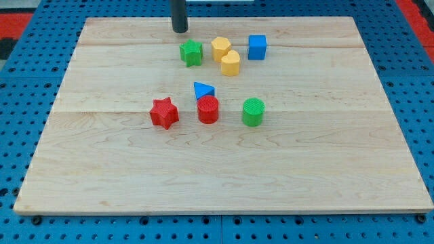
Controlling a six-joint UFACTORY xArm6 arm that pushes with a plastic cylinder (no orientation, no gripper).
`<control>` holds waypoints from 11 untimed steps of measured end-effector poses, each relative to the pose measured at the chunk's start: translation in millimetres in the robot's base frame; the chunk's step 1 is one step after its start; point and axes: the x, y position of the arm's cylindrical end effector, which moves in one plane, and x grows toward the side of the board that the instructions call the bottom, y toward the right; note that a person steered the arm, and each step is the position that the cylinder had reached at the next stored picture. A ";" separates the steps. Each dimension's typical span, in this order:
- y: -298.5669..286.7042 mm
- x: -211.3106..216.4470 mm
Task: Move the green star bottom left to the yellow hexagon
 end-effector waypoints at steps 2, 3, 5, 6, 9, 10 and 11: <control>0.3 31.3; 0.0 34.0; -1.3 86.3; -1.3 91.0; 23.4 94.5; 28.2 101.5; 24.6 107.3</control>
